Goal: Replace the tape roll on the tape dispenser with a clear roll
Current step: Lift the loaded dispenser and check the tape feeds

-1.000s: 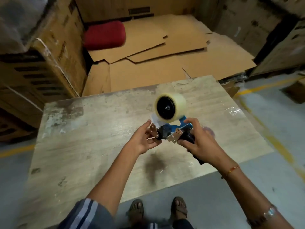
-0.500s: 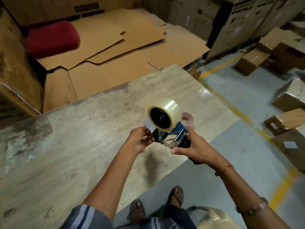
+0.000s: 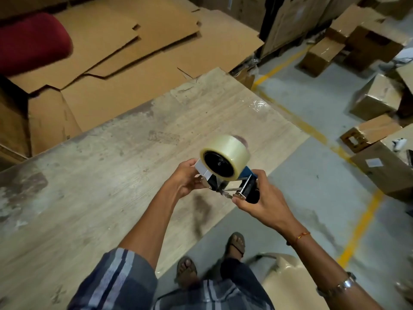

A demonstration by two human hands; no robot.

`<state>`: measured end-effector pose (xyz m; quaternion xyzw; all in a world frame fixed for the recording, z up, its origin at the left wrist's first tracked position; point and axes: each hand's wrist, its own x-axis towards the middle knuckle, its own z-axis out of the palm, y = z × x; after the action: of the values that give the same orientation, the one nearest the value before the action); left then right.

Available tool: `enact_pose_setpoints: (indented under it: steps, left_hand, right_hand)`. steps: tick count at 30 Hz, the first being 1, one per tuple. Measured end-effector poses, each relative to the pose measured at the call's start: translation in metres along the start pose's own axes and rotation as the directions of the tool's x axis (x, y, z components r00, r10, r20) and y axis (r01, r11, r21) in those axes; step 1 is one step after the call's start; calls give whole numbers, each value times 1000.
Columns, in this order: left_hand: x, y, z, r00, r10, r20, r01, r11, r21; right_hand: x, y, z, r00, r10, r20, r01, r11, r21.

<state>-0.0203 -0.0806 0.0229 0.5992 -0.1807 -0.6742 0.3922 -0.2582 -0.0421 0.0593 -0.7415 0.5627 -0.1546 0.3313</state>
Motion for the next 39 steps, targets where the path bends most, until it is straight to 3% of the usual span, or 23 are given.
enact_pose_setpoints:
  steps: [11, 14, 19, 23, 29, 32, 37, 39]
  left_hand:
    - [28, -52, 25, 973, -190, 129, 174, 976, 129]
    - [35, -54, 24, 979, -177, 100, 142, 948, 284]
    - [41, -47, 35, 998, -20, 53, -9, 875, 484]
    - [49, -46, 44, 990, 140, 13, -110, 711, 695]
    - [66, -46, 51, 976, 193, 101, -204, 642, 739]
    - [73, -44, 50, 964, 220, 150, -245, 508, 826]
    - [85, -56, 45, 943, 279, 179, -292, 440, 850]
    - [92, -65, 41, 922, 338, 189, -314, 368, 875]
  right_hand:
    - [-27, 42, -8, 992, 122, 24, -123, 989, 77]
    - [-25, 50, -15, 991, 125, 45, -127, 990, 59]
    - [-27, 63, -11, 989, 149, 17, -150, 988, 33]
    - [-32, 77, 5, 983, 186, -2, -186, 982, 44]
    - [-29, 96, 23, 977, 211, -21, -210, 977, 19]
    - [-29, 103, 30, 978, 207, -24, -207, 978, 2]
    - [-26, 109, 37, 978, 208, -7, -207, 978, 35]
    - [-24, 110, 39, 977, 212, -5, -212, 976, 56]
